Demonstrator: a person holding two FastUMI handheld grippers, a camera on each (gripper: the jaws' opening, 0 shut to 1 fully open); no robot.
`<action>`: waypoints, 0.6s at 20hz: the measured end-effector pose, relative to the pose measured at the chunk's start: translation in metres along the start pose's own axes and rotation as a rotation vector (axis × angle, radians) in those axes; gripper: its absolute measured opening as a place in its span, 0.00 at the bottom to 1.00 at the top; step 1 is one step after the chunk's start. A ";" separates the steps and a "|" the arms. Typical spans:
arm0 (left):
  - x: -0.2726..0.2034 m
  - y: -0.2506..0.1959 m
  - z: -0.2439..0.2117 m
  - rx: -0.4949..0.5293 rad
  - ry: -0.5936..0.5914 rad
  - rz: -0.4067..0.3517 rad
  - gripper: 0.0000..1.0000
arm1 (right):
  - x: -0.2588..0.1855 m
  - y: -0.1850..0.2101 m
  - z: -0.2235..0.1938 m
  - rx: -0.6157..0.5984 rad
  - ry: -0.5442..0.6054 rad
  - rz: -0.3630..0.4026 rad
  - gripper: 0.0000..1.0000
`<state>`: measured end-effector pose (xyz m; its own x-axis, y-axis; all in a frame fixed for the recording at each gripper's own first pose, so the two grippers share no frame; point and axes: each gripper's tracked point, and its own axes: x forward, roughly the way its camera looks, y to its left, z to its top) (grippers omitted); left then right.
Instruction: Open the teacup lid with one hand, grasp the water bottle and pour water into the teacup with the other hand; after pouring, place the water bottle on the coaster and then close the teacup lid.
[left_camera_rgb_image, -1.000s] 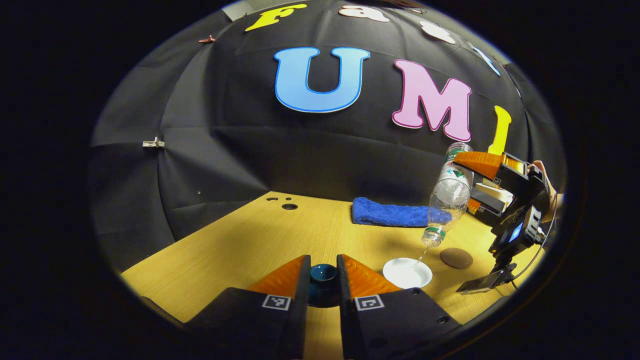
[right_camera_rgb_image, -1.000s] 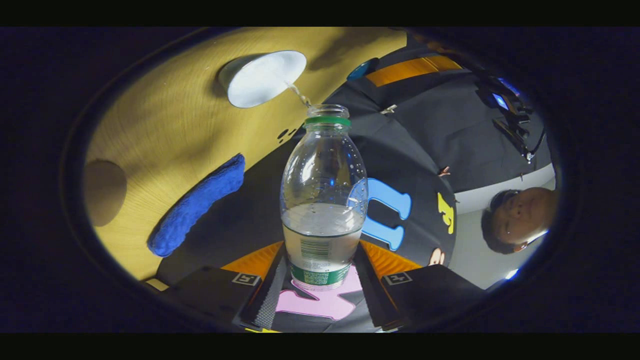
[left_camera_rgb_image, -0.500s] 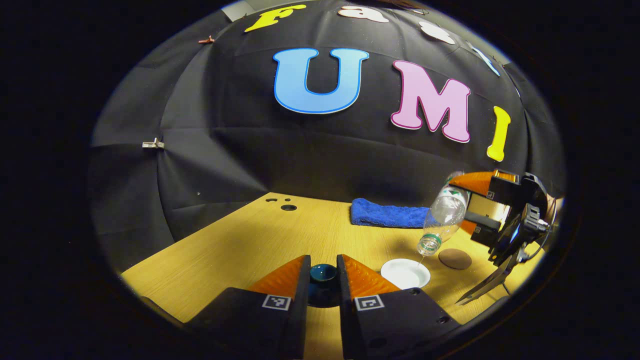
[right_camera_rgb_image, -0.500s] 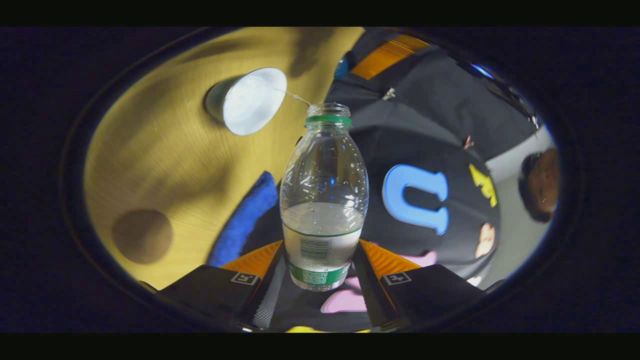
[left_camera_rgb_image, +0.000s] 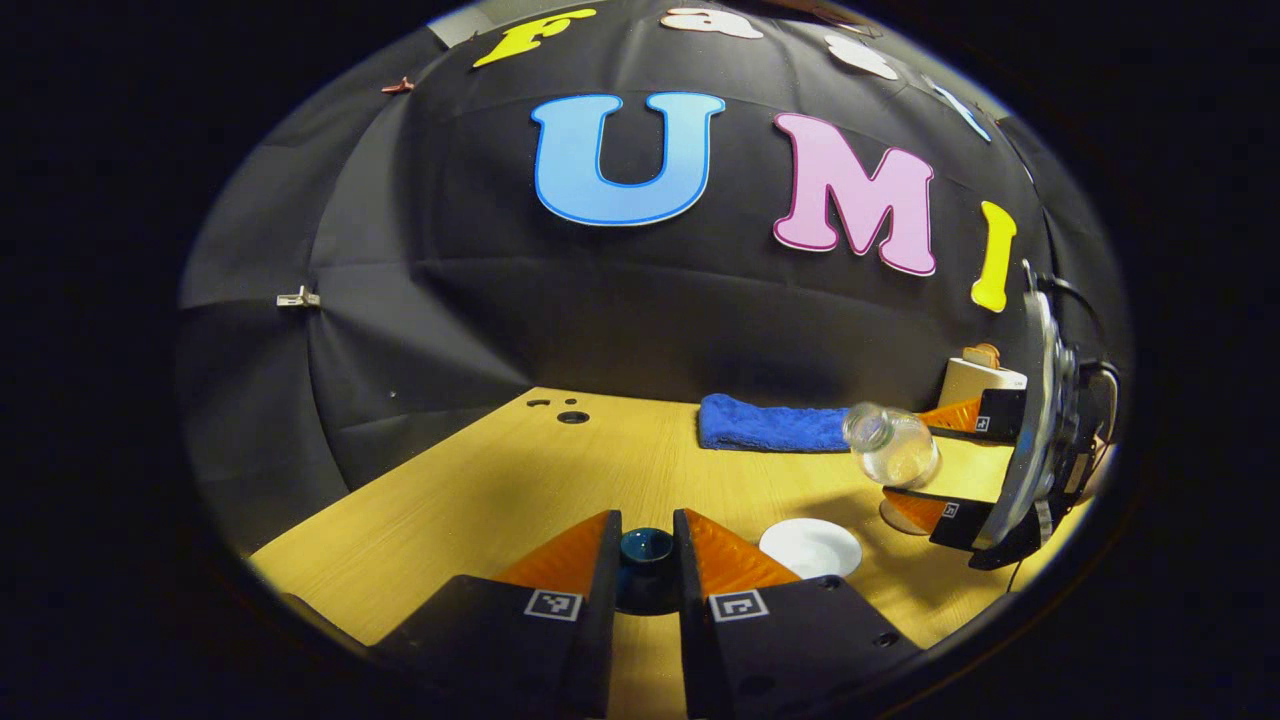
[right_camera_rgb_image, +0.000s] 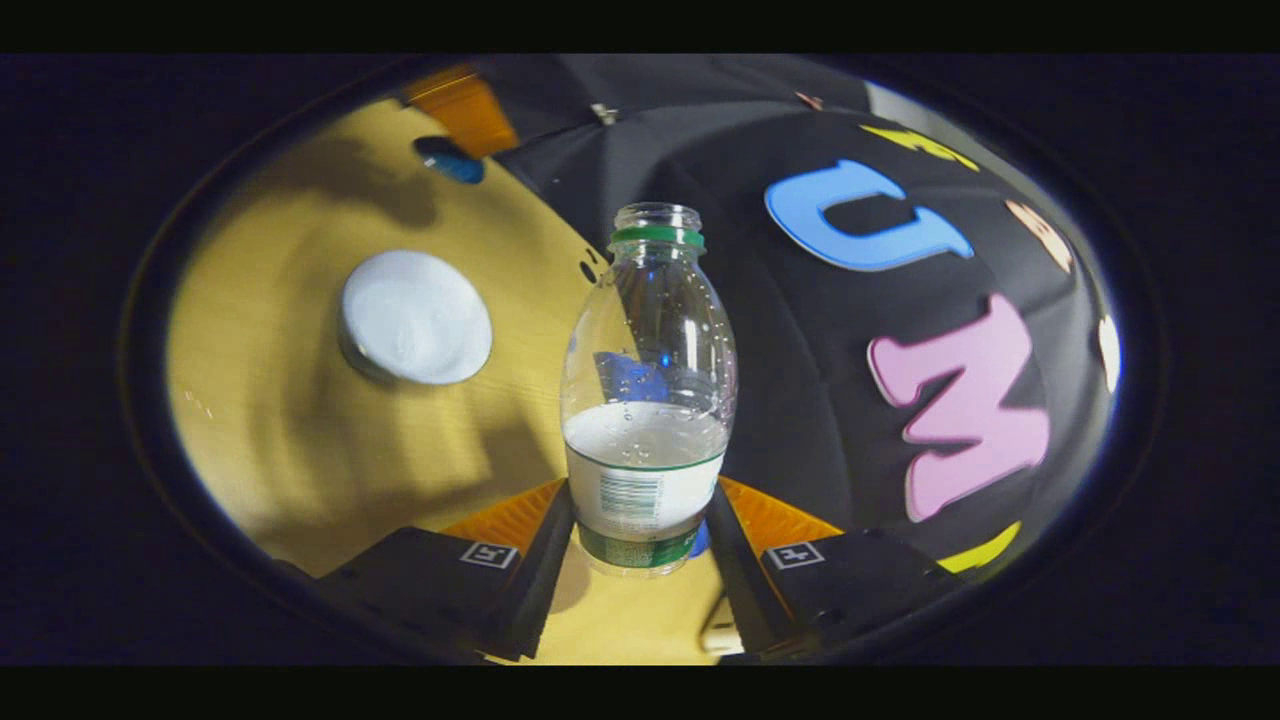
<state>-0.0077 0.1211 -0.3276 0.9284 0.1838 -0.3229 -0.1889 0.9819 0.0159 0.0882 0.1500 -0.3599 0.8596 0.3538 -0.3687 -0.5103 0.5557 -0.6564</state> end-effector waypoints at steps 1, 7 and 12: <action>0.002 -0.002 0.001 -0.002 0.001 -0.003 0.32 | 0.001 0.002 0.000 0.106 0.011 0.012 0.75; 0.005 -0.020 0.003 0.005 0.003 -0.027 0.32 | 0.001 -0.001 0.018 0.729 -0.063 0.060 0.75; 0.008 -0.037 0.004 0.006 -0.001 -0.045 0.32 | 0.005 -0.003 0.016 0.923 -0.114 0.022 0.75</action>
<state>0.0079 0.0867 -0.3267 0.9363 0.1394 -0.3224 -0.1450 0.9894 0.0066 0.0937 0.1628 -0.3493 0.8666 0.4160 -0.2754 -0.3882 0.9090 0.1516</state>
